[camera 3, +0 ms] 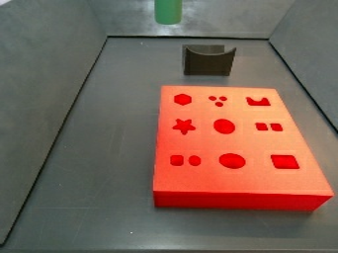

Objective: Insert the round object.

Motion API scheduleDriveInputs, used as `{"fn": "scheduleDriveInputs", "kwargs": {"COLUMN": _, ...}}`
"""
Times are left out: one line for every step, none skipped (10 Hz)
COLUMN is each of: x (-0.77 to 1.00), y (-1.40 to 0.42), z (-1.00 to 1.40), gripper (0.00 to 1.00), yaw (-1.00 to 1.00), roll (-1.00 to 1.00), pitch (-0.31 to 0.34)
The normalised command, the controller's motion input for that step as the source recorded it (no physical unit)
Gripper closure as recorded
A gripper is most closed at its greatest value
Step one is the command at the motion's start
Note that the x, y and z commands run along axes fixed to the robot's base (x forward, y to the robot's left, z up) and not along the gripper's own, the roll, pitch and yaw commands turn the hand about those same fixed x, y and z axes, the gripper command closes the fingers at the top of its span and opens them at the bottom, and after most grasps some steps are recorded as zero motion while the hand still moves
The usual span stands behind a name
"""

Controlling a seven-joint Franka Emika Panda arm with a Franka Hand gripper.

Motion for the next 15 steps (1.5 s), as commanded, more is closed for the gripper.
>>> {"fn": "scheduleDriveInputs", "kwargs": {"x": 0.00, "y": 0.00, "z": -0.02, "gripper": 1.00, "yaw": 0.00, "roll": 0.00, "pitch": 0.000}}
{"fn": "scheduleDriveInputs", "kwargs": {"x": 0.00, "y": -0.04, "z": -0.03, "gripper": 1.00, "yaw": 0.00, "roll": 0.00, "pitch": 0.000}}
{"fn": "scheduleDriveInputs", "kwargs": {"x": 0.31, "y": -0.15, "z": -0.11, "gripper": 1.00, "yaw": 0.00, "roll": 0.00, "pitch": 0.000}}
{"fn": "scheduleDriveInputs", "kwargs": {"x": 0.70, "y": -0.31, "z": -0.15, "gripper": 1.00, "yaw": -0.01, "roll": -0.03, "pitch": 0.000}}
{"fn": "scheduleDriveInputs", "kwargs": {"x": 0.86, "y": -0.28, "z": -0.30, "gripper": 1.00, "yaw": -0.15, "roll": -0.15, "pitch": -0.017}}
{"fn": "scheduleDriveInputs", "kwargs": {"x": 0.90, "y": -0.26, "z": -0.37, "gripper": 1.00, "yaw": -0.14, "roll": -0.15, "pitch": -0.027}}
{"fn": "scheduleDriveInputs", "kwargs": {"x": 1.00, "y": -0.26, "z": -0.53, "gripper": 1.00, "yaw": 0.00, "roll": -0.01, "pitch": 0.000}}
{"fn": "scheduleDriveInputs", "kwargs": {"x": 1.00, "y": -0.21, "z": -0.50, "gripper": 1.00, "yaw": 0.00, "roll": 0.02, "pitch": 0.000}}
{"fn": "scheduleDriveInputs", "kwargs": {"x": 1.00, "y": -0.25, "z": -0.51, "gripper": 1.00, "yaw": 0.00, "roll": 0.02, "pitch": 0.000}}
{"fn": "scheduleDriveInputs", "kwargs": {"x": 1.00, "y": -0.27, "z": -0.44, "gripper": 1.00, "yaw": 0.00, "roll": 0.01, "pitch": 0.000}}
{"fn": "scheduleDriveInputs", "kwargs": {"x": 1.00, "y": -0.22, "z": -0.38, "gripper": 1.00, "yaw": 0.00, "roll": 0.20, "pitch": 0.000}}
{"fn": "scheduleDriveInputs", "kwargs": {"x": 0.93, "y": -0.21, "z": -0.16, "gripper": 1.00, "yaw": 0.00, "roll": 0.35, "pitch": -0.026}}
{"fn": "scheduleDriveInputs", "kwargs": {"x": 0.92, "y": -0.23, "z": -0.16, "gripper": 1.00, "yaw": 0.00, "roll": 0.41, "pitch": 0.000}}
{"fn": "scheduleDriveInputs", "kwargs": {"x": 0.73, "y": -0.27, "z": -0.23, "gripper": 1.00, "yaw": -0.10, "roll": 0.50, "pitch": 0.000}}
{"fn": "scheduleDriveInputs", "kwargs": {"x": 0.66, "y": -0.19, "z": -0.25, "gripper": 1.00, "yaw": -0.24, "roll": 0.50, "pitch": -0.006}}
